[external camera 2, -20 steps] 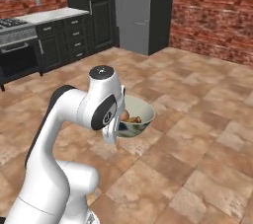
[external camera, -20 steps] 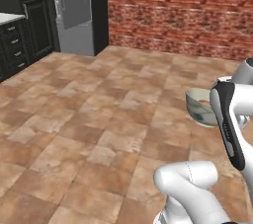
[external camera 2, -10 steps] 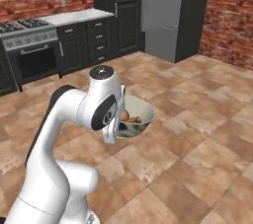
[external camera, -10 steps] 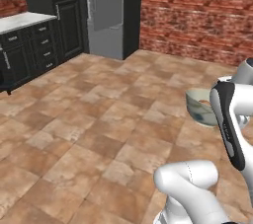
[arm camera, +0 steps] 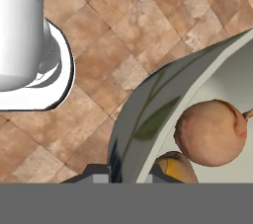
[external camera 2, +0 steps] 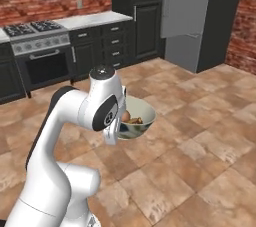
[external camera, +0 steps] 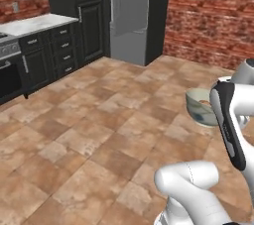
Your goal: Pick the chicken drumstick and onion from their plates and place them in the bowl. Then put the bowl in the fridge.
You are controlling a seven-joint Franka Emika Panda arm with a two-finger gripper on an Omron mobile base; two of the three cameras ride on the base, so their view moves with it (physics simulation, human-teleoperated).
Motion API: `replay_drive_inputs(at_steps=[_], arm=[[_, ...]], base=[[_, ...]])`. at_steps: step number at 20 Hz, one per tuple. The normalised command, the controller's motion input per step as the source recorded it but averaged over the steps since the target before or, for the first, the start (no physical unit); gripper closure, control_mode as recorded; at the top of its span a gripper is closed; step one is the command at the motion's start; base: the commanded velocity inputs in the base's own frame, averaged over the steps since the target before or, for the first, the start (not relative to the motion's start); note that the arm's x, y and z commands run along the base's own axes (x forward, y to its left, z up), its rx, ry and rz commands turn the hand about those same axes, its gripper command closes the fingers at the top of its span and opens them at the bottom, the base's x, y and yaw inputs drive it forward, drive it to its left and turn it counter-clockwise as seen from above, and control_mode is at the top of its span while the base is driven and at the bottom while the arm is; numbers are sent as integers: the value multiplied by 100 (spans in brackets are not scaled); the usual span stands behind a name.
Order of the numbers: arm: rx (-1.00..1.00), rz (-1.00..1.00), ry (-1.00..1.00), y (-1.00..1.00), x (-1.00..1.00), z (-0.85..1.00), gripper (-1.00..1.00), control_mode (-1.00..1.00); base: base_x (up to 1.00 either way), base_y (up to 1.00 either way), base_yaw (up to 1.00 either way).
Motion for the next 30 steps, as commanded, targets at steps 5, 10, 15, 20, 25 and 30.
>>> replay_drive_inputs(at_steps=[5,10,15,20,25,30], arm=[[0,0,0,0,0,0,100,100],[0,0,0,0,0,0,100,100],[0,0,0,0,0,0,100,100],[0,0,0,0,0,0,100,100],[0,0,0,0,0,0,100,100],[0,0,0,0,0,0,100,100]], base=[[94,6,19],[94,6,19],[94,11,17],[94,17,13],[94,21,8],[94,24,6]])
